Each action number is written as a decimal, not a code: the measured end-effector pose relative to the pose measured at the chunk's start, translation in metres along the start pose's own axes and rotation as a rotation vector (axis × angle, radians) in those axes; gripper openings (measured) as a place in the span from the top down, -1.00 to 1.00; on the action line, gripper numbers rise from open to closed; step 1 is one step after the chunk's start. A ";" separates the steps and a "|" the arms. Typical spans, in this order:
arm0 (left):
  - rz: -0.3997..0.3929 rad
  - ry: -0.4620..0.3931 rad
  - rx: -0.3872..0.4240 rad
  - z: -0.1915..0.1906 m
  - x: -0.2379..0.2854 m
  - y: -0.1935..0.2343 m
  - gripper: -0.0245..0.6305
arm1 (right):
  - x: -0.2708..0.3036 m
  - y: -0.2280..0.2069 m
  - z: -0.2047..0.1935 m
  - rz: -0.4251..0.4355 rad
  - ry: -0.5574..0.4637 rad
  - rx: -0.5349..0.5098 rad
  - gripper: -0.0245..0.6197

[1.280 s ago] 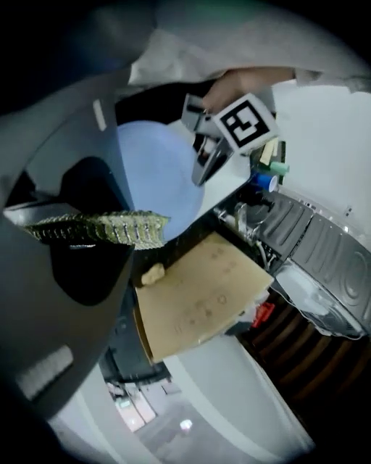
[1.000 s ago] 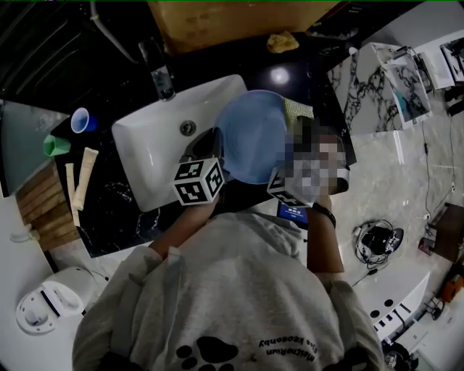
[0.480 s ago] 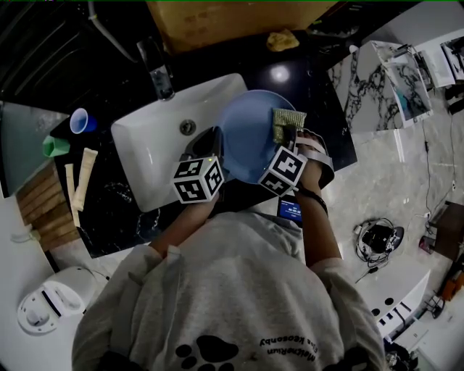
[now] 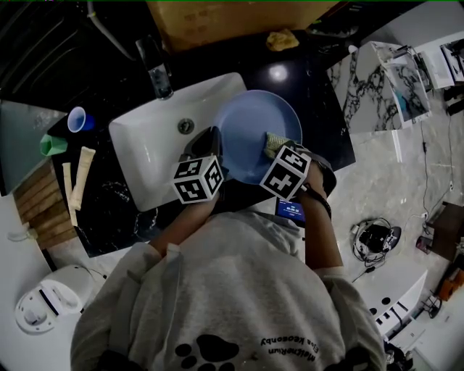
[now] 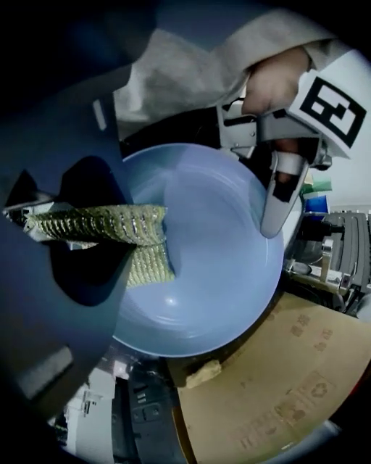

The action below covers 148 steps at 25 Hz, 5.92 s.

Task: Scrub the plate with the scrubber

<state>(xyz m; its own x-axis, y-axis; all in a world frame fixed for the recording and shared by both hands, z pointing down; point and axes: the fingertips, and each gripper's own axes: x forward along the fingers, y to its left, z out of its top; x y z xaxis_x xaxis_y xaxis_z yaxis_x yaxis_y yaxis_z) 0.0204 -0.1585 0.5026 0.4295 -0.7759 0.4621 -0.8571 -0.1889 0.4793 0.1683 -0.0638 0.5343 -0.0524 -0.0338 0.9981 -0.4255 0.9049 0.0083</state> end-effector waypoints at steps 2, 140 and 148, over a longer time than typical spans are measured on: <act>-0.004 -0.002 0.008 0.000 0.000 -0.002 0.87 | -0.005 0.016 0.002 0.092 -0.008 0.007 0.70; 0.163 -0.497 0.514 0.131 -0.162 0.010 0.91 | -0.198 0.015 0.201 -0.417 -1.411 0.298 0.72; 0.138 -0.486 0.514 0.118 -0.158 0.026 0.91 | -0.185 0.026 0.205 -0.437 -1.413 0.320 0.72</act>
<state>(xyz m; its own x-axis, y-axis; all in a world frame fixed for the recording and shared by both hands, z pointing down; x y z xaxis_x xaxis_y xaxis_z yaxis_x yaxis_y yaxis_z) -0.1037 -0.1115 0.3541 0.2348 -0.9707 0.0517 -0.9713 -0.2364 -0.0263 -0.0182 -0.1212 0.3369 -0.5932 -0.8039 0.0418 -0.8000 0.5945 0.0805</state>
